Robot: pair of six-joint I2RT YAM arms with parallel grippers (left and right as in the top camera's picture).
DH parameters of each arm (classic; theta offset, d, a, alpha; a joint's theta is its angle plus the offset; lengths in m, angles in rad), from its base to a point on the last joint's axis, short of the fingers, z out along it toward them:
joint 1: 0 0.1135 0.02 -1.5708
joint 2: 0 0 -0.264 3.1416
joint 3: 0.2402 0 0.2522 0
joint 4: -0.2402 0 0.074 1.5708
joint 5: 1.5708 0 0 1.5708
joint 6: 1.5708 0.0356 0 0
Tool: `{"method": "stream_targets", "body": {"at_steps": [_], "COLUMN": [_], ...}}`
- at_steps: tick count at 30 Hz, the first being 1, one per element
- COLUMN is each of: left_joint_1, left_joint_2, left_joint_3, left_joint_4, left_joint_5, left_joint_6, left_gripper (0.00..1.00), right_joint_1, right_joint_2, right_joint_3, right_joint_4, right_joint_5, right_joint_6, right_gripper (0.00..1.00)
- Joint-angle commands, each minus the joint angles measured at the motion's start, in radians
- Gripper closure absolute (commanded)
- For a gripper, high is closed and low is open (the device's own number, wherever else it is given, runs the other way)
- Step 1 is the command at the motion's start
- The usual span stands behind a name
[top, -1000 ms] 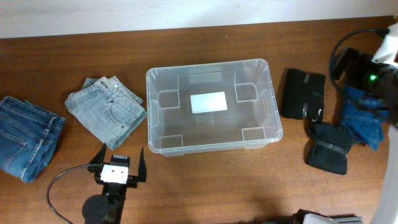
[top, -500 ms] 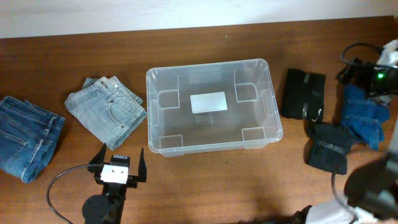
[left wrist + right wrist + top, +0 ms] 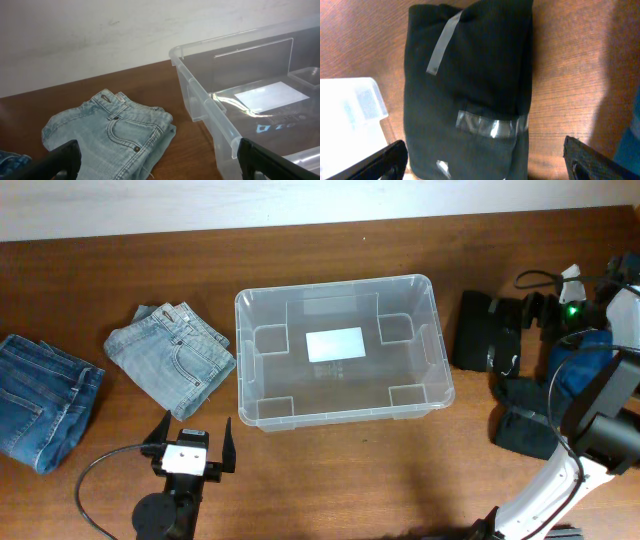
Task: Pack container
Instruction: 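Move the right gripper to the black folded garment and grasp it, then lift the black garment with the right gripper and carry it into the bin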
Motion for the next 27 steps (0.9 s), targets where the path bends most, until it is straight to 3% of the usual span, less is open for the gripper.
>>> {"method": "stream_targets", "body": {"at_steps": [1,13,15,20,27], "left_joint_1": [0.005,0.005,0.005,0.005,0.005], "left_joint_2": [-0.007,-0.007,-0.007,-0.007,-0.007], "left_joint_3": [-0.011,-0.011,-0.011,-0.011,-0.011], "left_joint_4": [0.003,0.003,0.003,0.003,0.003], "left_joint_5": [0.011,0.011,0.011,0.011,0.011], "left_joint_6": [0.016,0.016,0.016,0.016,0.016], "left_gripper": [0.01,0.01,0.01,0.00,0.01], "right_joint_1": [-0.001,0.002,0.001,0.001,0.001], "right_joint_2": [0.040,0.079,0.079,0.079,0.073], "right_joint_3": [-0.014,-0.191,-0.213,-0.213,-0.133], "right_joint_4": [0.030,0.182,0.197,0.195,0.117], "right_joint_5": [-0.047,-0.048,-0.048,-0.051,-0.107], "right_joint_6": [-0.029,-0.017,-0.017,0.036,0.043], "right_gripper": [0.08,0.14,0.23,0.66,0.96]}}
